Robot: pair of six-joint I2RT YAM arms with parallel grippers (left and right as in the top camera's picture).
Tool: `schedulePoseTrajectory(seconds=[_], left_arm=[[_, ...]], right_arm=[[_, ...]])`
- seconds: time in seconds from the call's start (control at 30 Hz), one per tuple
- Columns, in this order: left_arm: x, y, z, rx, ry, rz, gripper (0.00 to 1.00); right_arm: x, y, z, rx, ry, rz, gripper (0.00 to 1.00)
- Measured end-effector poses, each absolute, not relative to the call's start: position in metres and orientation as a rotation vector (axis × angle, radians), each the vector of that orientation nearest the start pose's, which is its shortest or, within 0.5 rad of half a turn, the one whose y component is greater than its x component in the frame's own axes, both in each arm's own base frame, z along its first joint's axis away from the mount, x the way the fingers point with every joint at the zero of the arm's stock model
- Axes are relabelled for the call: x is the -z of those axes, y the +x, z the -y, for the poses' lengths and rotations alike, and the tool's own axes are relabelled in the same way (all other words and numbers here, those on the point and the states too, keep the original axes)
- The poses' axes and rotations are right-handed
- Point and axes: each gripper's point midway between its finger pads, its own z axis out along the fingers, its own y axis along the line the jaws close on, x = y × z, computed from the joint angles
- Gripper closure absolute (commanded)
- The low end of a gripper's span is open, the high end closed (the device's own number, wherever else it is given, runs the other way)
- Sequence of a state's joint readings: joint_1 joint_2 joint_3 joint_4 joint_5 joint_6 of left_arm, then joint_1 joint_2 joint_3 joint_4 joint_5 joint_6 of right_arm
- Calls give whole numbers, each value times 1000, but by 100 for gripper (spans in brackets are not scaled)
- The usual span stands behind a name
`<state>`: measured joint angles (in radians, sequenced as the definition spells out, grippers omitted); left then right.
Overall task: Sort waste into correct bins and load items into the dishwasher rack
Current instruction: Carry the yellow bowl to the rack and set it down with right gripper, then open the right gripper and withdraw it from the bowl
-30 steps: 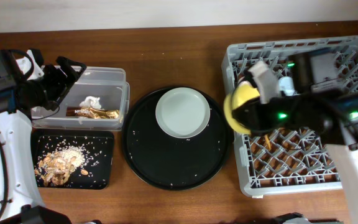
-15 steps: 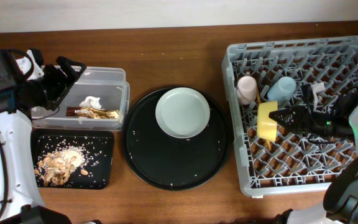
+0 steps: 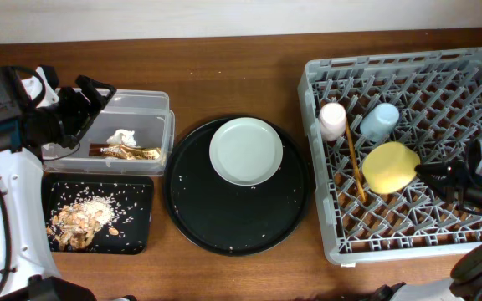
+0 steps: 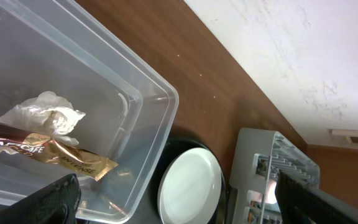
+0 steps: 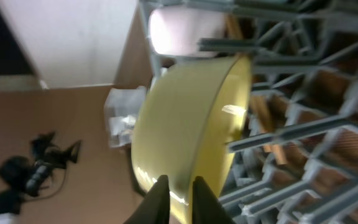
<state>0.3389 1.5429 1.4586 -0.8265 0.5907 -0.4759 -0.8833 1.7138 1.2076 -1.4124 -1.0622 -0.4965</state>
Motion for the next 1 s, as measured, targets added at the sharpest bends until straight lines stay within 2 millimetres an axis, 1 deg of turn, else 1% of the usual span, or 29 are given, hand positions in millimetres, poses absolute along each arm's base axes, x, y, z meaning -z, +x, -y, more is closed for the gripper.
schedulePoseTrajectory(seconds=[0.07, 0.1, 0.13, 0.2, 0.23, 0.27, 0.3, 0.33, 0.37, 0.4, 0.43, 0.47, 0.5, 0.53, 0.57, 0.6, 0.63, 0.67, 0.7, 0.73, 0.77, 0.9, 0.93, 1.0], left_arm=[[-245, 404, -41, 789, -726, -2316, 1], [-245, 404, -41, 789, -726, -2316, 1], [-245, 404, -41, 789, -726, -2316, 1], [-245, 404, -41, 789, -726, -2316, 1], [-245, 404, -41, 789, -726, -2316, 1], [-245, 404, -41, 789, -725, -2316, 1], [-245, 404, -41, 789, -725, -2316, 1], [-245, 404, -41, 789, -725, -2316, 1], [-245, 404, -41, 789, -726, -2317, 1], [-245, 404, -41, 789, -725, -2316, 1], [-245, 404, -41, 789, -726, -2316, 1], [-245, 404, -41, 789, -726, -2316, 1], [-245, 404, -41, 789, -726, -2316, 1], [-245, 404, -41, 789, -726, -2316, 1], [-245, 404, -41, 789, -726, -2316, 1], [-245, 404, -41, 789, -726, -2316, 1], [-245, 404, -41, 789, -726, -2316, 1], [-245, 404, -41, 789, -725, -2316, 1], [-245, 404, -41, 789, -726, -2316, 1], [-245, 404, -41, 789, -726, -2316, 1], [-246, 404, -41, 788, -724, -2314, 1], [-245, 404, -41, 789, -726, -2316, 1], [-245, 404, -41, 789, -726, -2317, 1], [-245, 404, -41, 789, -726, -2316, 1]], right_arm=[[-152, 271, 99, -1309, 747, -2327, 54], [-150, 271, 101, -1299, 760, -2334, 53], [-145, 272, 107, -1262, 795, -2356, 50], [-141, 274, 125, -1160, 901, -2414, 52], [-155, 283, 145, -1053, 940, -2423, 56], [-163, 284, 145, -1044, 960, -2441, 62], [-186, 292, 141, -1002, 897, -2473, 77], [-213, 303, 119, -965, 738, -2515, 87], [-221, 305, 97, -989, 653, -2559, 94], [-219, 303, 71, -997, 553, -2648, 96], [-210, 299, 50, -938, 455, -2773, 96], [-196, 293, 25, -793, 337, -2946, 96], [-191, 287, 27, -706, 347, -3008, 96], [-185, 278, 26, -587, 346, -3097, 96], [-182, 273, 23, -508, 334, -3147, 96], [-179, 269, 27, -389, 360, -3191, 96], [-177, 267, 34, -312, 401, -3206, 96], [-175, 264, 39, -256, 437, -3220, 96], [-168, 258, 42, -220, 465, -3245, 96], [-162, 258, 43, -208, 476, -3250, 96], [-150, 256, 43, -207, 490, -3260, 96], [-113, 243, 36, -260, 509, -3309, 96], [-109, 242, 35, -264, 510, -3314, 96], [-107, 244, 36, -258, 513, -3304, 96]])
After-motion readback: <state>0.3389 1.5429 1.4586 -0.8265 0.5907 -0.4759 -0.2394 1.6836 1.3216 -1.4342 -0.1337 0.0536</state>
